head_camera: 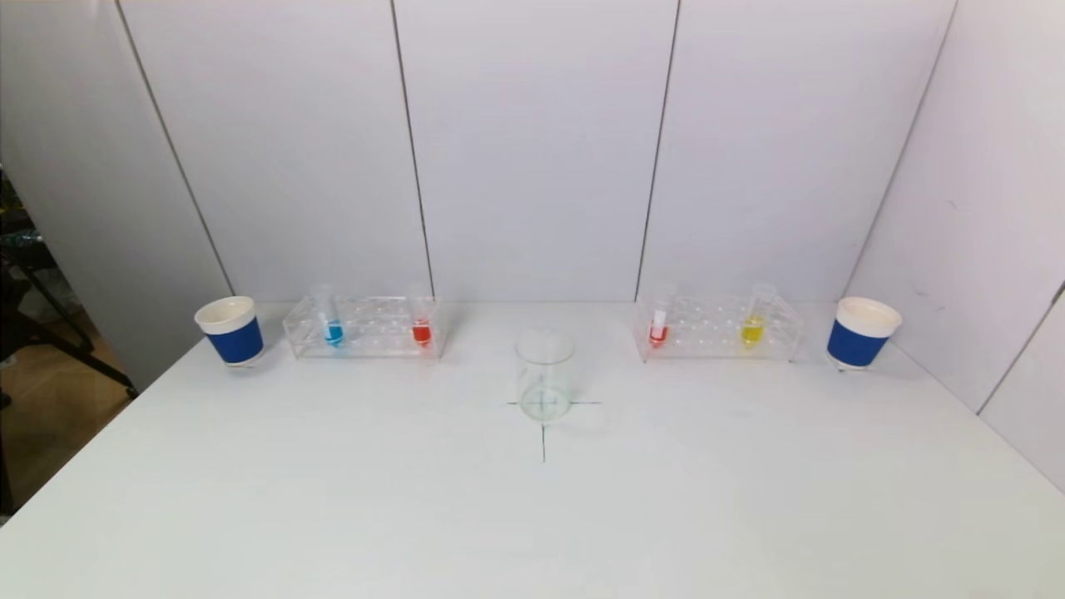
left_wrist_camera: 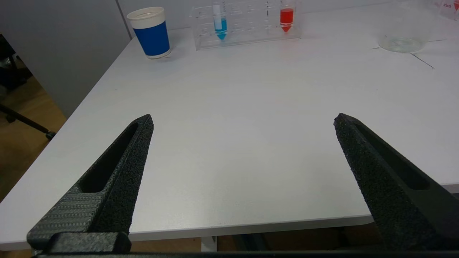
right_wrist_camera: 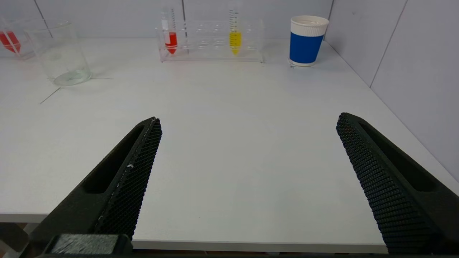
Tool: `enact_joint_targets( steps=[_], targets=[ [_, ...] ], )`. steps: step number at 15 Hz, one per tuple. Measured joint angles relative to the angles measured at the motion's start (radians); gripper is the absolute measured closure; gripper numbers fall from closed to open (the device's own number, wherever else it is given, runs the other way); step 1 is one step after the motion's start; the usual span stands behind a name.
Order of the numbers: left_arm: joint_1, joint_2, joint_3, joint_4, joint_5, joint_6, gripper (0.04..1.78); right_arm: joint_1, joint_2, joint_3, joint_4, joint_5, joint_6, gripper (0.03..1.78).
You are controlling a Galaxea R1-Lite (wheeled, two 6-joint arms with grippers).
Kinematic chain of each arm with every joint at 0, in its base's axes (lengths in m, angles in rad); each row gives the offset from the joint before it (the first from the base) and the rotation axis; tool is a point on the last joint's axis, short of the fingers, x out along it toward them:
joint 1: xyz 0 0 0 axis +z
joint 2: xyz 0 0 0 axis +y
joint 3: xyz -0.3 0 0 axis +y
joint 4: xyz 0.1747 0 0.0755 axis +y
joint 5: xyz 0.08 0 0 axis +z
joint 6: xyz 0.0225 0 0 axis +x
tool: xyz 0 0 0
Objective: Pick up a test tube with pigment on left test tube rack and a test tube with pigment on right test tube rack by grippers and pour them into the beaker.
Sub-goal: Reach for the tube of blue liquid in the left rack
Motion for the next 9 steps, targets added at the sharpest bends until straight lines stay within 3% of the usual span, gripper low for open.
enact_joint_targets(
  steps=[5, 9],
  targets=[
    [0.0, 0.0, -0.005, 0.005, 0.004, 0.015, 0.06, 0.0, 0.0, 0.0, 0.0, 0.0, 0.0, 0.04],
    [0.0, 0.017, -0.129, 0.046, -0.009, 0.023, 0.06, 0.0, 0.0, 0.0, 0.0, 0.0, 0.0, 0.04]
  ],
)
